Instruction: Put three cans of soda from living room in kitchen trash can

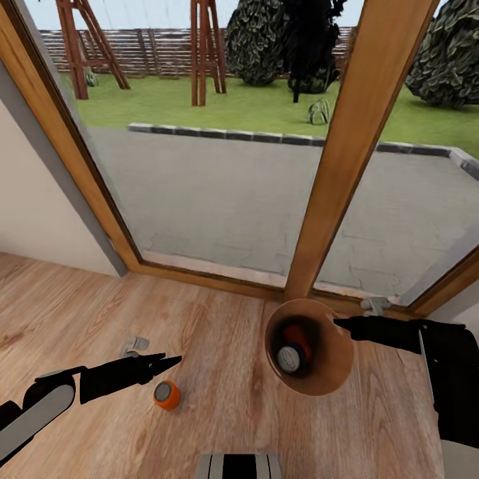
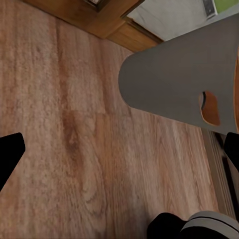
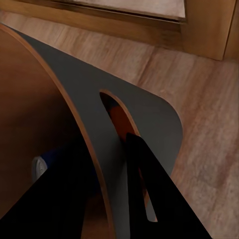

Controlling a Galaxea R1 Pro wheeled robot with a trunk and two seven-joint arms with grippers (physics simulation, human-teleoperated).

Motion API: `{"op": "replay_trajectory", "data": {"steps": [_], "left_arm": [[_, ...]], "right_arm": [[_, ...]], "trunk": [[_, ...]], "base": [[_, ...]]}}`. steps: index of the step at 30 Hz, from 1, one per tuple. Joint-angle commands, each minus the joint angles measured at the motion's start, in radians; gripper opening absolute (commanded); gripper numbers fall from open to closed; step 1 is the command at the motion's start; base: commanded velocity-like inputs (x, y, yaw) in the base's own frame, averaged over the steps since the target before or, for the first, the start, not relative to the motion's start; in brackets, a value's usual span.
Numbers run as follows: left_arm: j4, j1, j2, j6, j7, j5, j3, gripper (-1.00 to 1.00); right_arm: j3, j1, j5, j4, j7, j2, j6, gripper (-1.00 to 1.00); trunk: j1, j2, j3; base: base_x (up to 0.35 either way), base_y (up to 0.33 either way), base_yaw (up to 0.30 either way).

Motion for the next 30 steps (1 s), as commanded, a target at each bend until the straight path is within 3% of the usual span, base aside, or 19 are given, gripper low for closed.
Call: {"op": "replay_trajectory", "data": {"steps": [1, 30], "left_arm": [[0.000, 0.000, 0.000, 0.000, 0.000, 0.000, 0.000, 1.00], [0.000, 0.000, 0.000, 0.000, 0.000, 0.000, -0.001, 1.00]], "right_arm": [[0.000, 0.000, -0.022, 0.000, 0.001, 0.000, 0.014, -1.00], [0.000, 0.000, -0.022, 0.000, 0.005, -0.001, 0.014, -1.00]], "trunk": [[0.000, 0.000, -0.002], [0.000, 0.000, -0.049]], "base": [[0.000, 0.000, 0.000], [0.000, 0.000, 0.000]]}}
